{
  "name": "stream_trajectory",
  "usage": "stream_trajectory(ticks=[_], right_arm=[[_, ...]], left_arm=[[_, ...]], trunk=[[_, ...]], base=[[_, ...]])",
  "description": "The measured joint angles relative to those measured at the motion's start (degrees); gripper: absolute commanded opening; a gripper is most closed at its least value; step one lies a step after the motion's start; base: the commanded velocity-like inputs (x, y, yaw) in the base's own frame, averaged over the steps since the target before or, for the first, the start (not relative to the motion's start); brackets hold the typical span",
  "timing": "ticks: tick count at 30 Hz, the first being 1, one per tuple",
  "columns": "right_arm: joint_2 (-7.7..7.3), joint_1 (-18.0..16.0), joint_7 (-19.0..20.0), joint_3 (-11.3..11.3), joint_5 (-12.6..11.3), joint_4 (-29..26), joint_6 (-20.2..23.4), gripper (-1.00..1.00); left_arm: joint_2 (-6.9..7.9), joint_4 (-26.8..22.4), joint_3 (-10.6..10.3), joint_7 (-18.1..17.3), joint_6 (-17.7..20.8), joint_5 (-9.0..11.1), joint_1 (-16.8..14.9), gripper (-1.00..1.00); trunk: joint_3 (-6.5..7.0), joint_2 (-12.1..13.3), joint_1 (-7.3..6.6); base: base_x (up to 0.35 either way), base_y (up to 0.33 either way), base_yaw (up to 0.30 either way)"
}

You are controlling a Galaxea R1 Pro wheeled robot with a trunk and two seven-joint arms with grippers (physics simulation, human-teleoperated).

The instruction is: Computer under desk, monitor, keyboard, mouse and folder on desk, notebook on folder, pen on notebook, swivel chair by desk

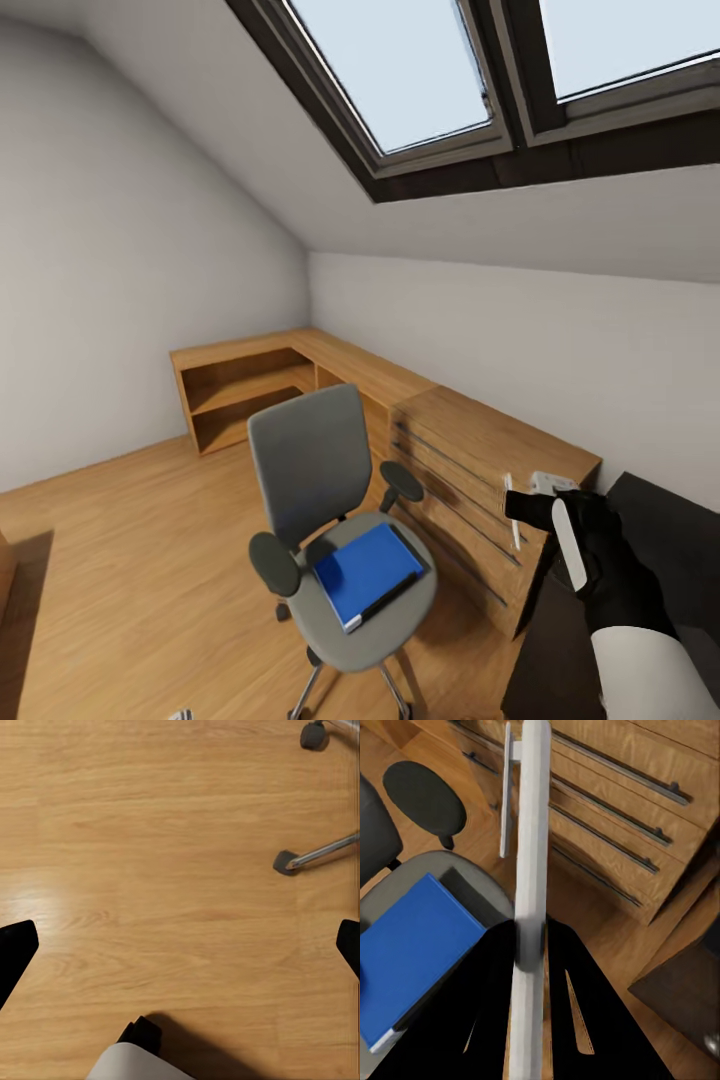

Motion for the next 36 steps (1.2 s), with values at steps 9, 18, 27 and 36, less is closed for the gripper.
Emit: stream_trajectory(ticks=[9, 18, 27, 36], right_arm=[[-0.24, 0.0, 0.0, 0.0, 0.0, 2.2, -2.7, -1.0], [-0.26, 0.0, -6.0, 0.3, 0.2, 5.9, -8.4, -1.0], [-0.22, -0.1, -9.8, 0.6, 0.3, 10.9, -12.3, -1.0], [-0.24, -0.2, -10.1, 0.7, 1.5, 15.9, -15.9, -1.0]], left_arm=[[0.01, 0.0, 0.0, 0.0, -0.1, 0.0, 0.0, 1.0], [0.02, -0.1, 0.1, 0.0, -0.1, 0.0, 0.0, 1.0], [0.07, -0.2, 0.3, 0.0, -0.1, 0.1, 0.0, 1.0], [0.09, -2.1, 0.8, -0.1, -0.5, 0.5, 0.0, 1.0]], trunk=[[0.49, 0.0, 0.0], [0.97, 0.0, 0.0], [1.46, 0.0, 0.0], [0.82, -1.6, 0.87]], base=[[0.0, 0.0, -0.261], [0.0, 0.0, -0.256], [0.0, 0.0, -0.221], [0.0, 0.0, -0.034]])
